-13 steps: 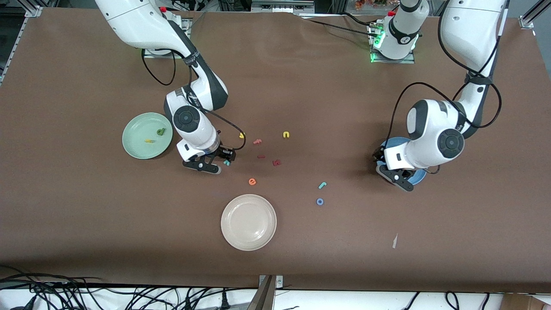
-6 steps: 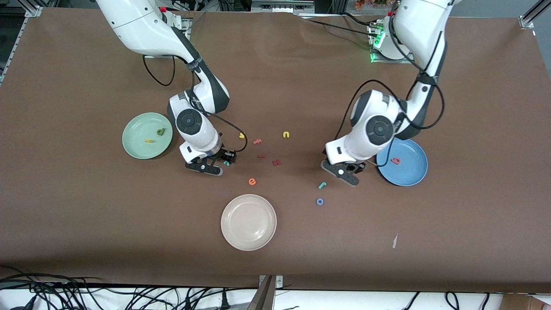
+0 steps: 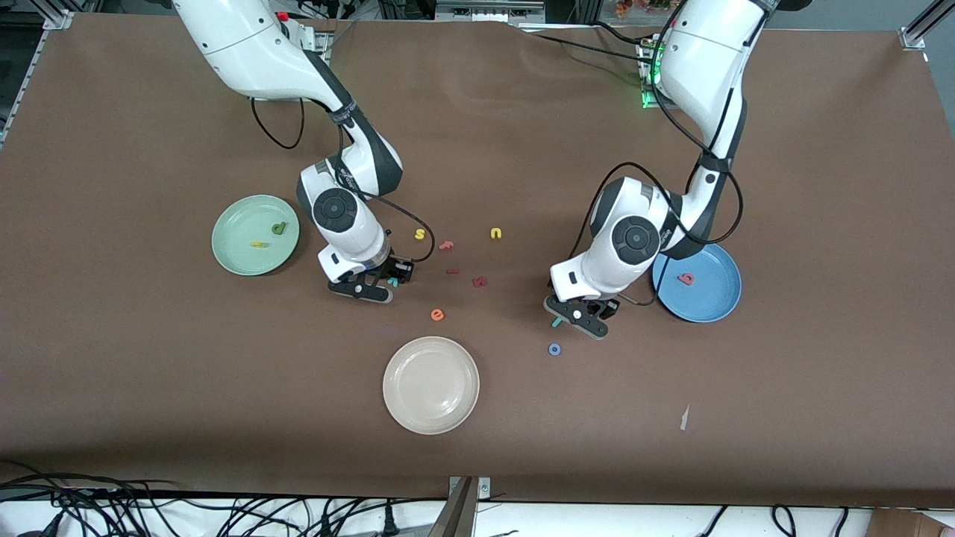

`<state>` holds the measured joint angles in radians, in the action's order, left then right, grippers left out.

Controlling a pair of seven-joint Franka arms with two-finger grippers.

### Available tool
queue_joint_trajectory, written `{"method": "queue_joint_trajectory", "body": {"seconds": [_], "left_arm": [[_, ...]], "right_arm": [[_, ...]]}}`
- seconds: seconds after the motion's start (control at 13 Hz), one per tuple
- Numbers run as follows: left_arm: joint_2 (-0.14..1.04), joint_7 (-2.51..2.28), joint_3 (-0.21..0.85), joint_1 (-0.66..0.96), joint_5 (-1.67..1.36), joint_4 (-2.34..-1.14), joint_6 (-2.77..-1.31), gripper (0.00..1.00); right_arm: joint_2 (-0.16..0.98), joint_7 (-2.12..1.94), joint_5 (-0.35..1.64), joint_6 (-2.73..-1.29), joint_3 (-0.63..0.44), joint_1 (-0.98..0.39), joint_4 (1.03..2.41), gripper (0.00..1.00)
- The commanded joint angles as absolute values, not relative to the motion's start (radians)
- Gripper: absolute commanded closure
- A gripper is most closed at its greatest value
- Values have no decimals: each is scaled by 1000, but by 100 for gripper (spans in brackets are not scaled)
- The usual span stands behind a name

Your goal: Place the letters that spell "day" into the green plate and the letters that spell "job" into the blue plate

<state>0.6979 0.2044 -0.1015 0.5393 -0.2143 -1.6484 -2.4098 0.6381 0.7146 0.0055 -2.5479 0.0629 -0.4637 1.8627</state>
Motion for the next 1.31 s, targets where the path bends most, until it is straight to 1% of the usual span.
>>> {"method": "queue_joint_trajectory", "body": {"seconds": [0.0, 0.08, 0.15, 0.31, 0.46, 0.54, 0.62, 0.77, 0.85, 1.08, 1.15, 1.23], "left_arm": [[761, 201, -126, 571, -209, -1569, -2451, 21], [781, 199, -126, 574, -210, -1557, -2480, 21], [797, 199, -126, 578, -209, -1551, -2502, 21], [818, 199, -126, 587, -207, -1552, -2537, 21], [827, 199, -126, 603, -206, -1554, -2539, 21], [830, 201, -126, 607, -206, -1555, -2539, 23], [830, 202, -126, 607, -204, -1557, -2539, 29], [836, 202, -126, 607, -206, -1560, -2539, 54], [839, 202, -127, 607, -206, -1562, -2539, 61], [841, 210, -127, 604, -206, -1562, -2539, 75], [842, 212, -127, 604, -206, -1563, -2539, 83], [841, 213, -127, 603, -204, -1563, -2539, 98]], "right_arm": [[661, 707, 6, -2565, 61, -468, 1842, 56], [664, 706, 6, -2571, 61, -466, 1842, 67], [664, 707, 6, -2572, 60, -468, 1842, 76], [657, 706, 5, -2572, 58, -468, 1847, 87], [623, 695, 5, -2562, 48, -468, 1848, 88], [605, 692, 5, -2554, 35, -468, 1848, 88], [585, 689, 3, -2521, 20, -466, 1851, 88], [530, 571, 3, -2407, -40, -466, 1877, 87], [482, 484, 3, -2389, -85, -465, 1923, 87], [309, 180, 3, -2393, -210, -463, 2145, 88], [243, 116, 3, -2391, -250, -463, 2220, 88], [185, 73, 3, -2387, -283, -463, 2290, 87]]}}
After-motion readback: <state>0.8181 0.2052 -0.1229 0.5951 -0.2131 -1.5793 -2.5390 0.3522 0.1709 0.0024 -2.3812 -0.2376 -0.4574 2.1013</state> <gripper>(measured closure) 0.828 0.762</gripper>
